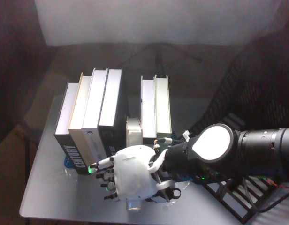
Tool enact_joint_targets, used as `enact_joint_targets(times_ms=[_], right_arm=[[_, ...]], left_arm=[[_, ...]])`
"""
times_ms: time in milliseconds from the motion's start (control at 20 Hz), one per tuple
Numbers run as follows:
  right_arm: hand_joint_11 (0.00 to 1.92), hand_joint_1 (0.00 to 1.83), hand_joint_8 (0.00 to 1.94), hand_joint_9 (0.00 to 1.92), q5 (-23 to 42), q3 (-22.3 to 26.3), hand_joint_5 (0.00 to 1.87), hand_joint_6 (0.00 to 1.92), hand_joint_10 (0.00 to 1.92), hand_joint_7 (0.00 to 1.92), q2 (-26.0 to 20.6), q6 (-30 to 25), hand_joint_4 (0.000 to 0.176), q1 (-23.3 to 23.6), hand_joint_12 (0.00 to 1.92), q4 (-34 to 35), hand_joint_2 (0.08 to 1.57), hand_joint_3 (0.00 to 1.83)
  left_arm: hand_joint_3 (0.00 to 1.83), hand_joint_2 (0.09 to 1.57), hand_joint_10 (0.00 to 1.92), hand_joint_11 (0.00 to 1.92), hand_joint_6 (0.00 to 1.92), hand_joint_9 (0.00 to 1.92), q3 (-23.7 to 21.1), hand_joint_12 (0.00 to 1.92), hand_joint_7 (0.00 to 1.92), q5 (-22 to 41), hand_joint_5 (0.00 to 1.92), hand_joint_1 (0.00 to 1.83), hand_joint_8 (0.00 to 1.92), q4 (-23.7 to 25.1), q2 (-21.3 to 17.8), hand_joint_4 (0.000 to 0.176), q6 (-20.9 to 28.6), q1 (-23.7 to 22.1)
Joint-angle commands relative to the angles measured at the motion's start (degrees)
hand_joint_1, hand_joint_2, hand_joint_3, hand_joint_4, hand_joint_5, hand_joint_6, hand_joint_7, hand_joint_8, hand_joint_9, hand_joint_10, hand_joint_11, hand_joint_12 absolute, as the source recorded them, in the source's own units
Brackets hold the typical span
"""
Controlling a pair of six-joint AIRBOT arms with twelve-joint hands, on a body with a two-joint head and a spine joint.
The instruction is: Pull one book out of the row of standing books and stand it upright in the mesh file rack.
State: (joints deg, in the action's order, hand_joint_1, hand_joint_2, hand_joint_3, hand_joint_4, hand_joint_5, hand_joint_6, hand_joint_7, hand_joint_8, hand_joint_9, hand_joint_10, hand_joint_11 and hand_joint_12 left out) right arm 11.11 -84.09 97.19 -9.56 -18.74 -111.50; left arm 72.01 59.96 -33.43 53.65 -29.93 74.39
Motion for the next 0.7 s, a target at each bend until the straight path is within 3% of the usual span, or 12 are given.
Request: enact_joint_targets(times_ms=[0, 250, 500, 650], right_arm=[[0.00, 1.03, 0.02, 0.27, -1.65, -0.64, 0.55, 0.06, 0.04, 0.47, -0.81, -1.09, 0.000, -0.79, 0.00, 0.03, 1.18, 0.00], [0.00, 1.03, 0.02, 0.27, -1.13, 0.53, 0.55, 0.05, 0.04, 0.47, -0.80, -1.48, 0.000, -0.85, 0.00, -0.26, 1.18, 0.00], [0.00, 1.03, 0.02, 0.27, -0.41, 3.50, 0.55, 0.05, 0.04, 0.48, -2.31, -1.47, 0.000, 0.15, 0.00, -0.83, 1.18, 0.00], [0.00, 1.03, 0.02, 0.27, 1.39, 5.83, 0.55, 0.05, 0.04, 0.48, -3.00, -1.47, 0.000, 1.69, 0.00, -0.46, 1.18, 0.00]], left_arm=[[0.01, 1.34, 0.00, 0.00, 0.00, 0.00, 0.33, 0.00, 0.03, 6.74, 0.09, 0.55, 0.00, -1.23, -0.60, 0.037, 0.29, -0.07], [0.00, 1.34, 0.00, 0.00, 0.01, 0.00, 0.01, 0.00, 0.04, 7.24, 0.10, 0.58, 0.00, -1.33, -0.61, 0.031, 0.33, 0.12], [0.00, 1.33, 0.00, 0.00, 0.00, 0.00, -0.67, 0.00, 0.04, 8.43, 0.10, 0.56, 0.00, -2.73, -0.80, 0.051, 0.59, 1.34], [0.00, 1.33, 0.00, 0.00, 0.00, 0.00, -0.89, 0.00, 0.04, 8.71, 0.10, 0.56, 0.00, -2.90, -0.99, 0.052, 0.64, 1.49]])
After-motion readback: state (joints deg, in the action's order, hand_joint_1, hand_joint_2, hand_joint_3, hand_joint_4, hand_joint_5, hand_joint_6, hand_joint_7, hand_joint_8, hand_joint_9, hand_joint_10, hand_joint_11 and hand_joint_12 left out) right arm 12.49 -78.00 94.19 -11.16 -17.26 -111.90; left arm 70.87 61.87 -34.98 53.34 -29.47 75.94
